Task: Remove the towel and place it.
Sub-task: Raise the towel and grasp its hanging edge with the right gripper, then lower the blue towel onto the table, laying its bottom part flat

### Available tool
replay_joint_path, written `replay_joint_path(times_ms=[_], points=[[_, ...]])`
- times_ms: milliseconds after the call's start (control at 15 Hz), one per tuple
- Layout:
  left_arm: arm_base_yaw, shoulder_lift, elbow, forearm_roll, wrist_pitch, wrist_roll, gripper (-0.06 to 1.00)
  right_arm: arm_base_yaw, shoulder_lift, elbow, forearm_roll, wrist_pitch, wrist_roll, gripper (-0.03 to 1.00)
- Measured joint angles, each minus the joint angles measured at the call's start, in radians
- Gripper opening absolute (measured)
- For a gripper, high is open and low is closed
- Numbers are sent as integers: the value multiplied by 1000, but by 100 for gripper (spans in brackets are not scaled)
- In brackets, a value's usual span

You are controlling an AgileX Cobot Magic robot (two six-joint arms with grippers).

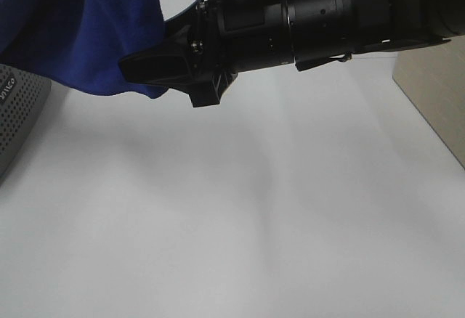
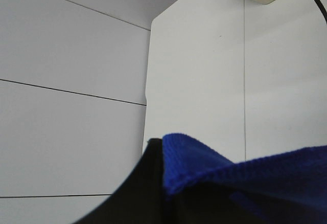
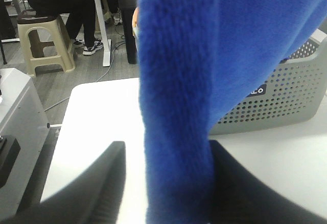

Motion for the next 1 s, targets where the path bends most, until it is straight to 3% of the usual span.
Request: replay_joint_path(times_ms=[333,600,800,867,1000], points=[[0,0,0,1,8,0,0,0,-51,0,-75,-53,148,3],[0,9,0,1,17,0,0,0,-156,-1,-313,-163,471,0],[0,55,0,1,-26,-90,0,0,-215,-53,-709,-179,908,0],[0,95,0,1,-124,-244,0,0,-232,-134,-1043,-118,1236,0],[0,130,0,1,-226,-393,0,0,-234,-248,-1368,-4,1520,0]])
